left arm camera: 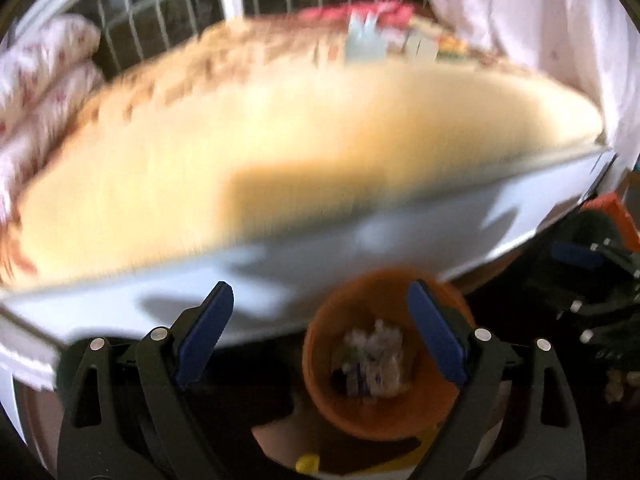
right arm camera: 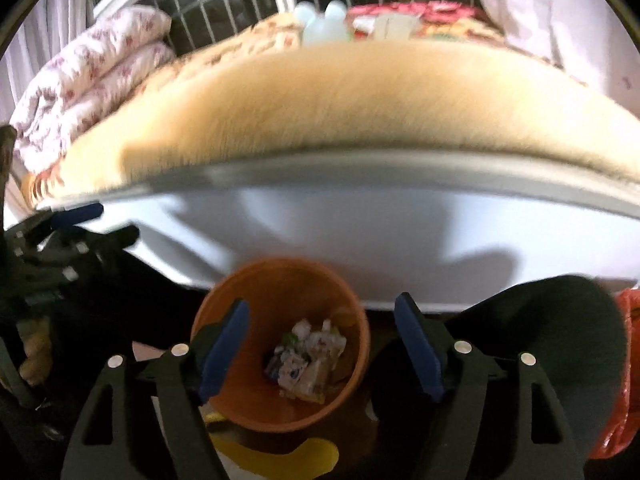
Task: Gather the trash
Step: 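Move the left gripper to the beige sponge block and grasp it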
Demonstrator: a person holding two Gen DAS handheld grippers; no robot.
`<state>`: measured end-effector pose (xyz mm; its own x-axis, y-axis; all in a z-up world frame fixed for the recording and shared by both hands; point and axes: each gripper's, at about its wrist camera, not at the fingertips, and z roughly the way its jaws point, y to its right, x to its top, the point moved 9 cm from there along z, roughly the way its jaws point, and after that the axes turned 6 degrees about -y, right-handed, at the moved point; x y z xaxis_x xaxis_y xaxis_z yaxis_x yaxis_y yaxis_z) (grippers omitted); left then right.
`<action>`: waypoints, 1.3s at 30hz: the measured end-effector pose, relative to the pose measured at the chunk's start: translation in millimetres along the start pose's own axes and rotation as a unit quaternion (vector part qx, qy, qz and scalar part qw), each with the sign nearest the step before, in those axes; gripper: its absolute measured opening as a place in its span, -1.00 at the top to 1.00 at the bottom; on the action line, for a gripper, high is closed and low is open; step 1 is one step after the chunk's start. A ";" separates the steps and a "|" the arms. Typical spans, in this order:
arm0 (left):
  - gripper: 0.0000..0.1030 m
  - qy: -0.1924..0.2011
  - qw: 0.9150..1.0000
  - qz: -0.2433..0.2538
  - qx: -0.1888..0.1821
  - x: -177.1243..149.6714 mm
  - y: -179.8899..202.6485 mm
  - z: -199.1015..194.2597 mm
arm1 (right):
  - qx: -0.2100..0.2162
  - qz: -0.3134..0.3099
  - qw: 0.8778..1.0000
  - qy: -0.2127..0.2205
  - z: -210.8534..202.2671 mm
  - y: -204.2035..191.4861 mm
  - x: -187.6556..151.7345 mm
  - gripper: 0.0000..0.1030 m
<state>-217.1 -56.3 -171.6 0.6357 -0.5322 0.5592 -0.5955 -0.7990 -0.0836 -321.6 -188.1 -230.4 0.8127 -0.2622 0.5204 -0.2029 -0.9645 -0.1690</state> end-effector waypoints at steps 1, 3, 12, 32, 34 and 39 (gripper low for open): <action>-0.74 0.013 1.000 0.005 0.002 14.8 3.4 -4.5 | 0.000 0.003 1.000 0.006 -2.4 3.8 3.2 -0.44; -0.76 0.037 0.999 0.014 0.008 42.4 6.4 -11.9 | 0.001 0.014 1.000 0.023 -10.9 12.6 10.5 -0.45; -0.77 0.026 0.999 0.003 0.019 161.5 1.7 45.9 | 0.002 0.035 0.998 0.056 -30.7 33.5 29.7 -0.50; -0.70 -0.071 0.996 -0.022 0.047 234.2 -21.5 162.4 | 0.020 0.059 0.998 0.020 -1.2 49.7 32.1 -0.51; -0.60 -0.085 0.996 -0.033 0.019 234.8 -21.8 170.4 | 0.024 0.062 0.998 0.019 -0.6 50.0 33.5 -0.51; 0.33 -0.061 0.998 -0.014 -0.006 240.1 -11.2 166.8 | 0.023 0.061 0.998 0.014 -0.4 49.5 35.5 -0.51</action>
<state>24.2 -221.8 -174.0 0.7070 -0.5394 0.4574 -0.5810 -0.8118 -0.0593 -303.1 -245.2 -219.9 0.7680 -0.3793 0.5160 -0.2737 -0.9229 -0.2709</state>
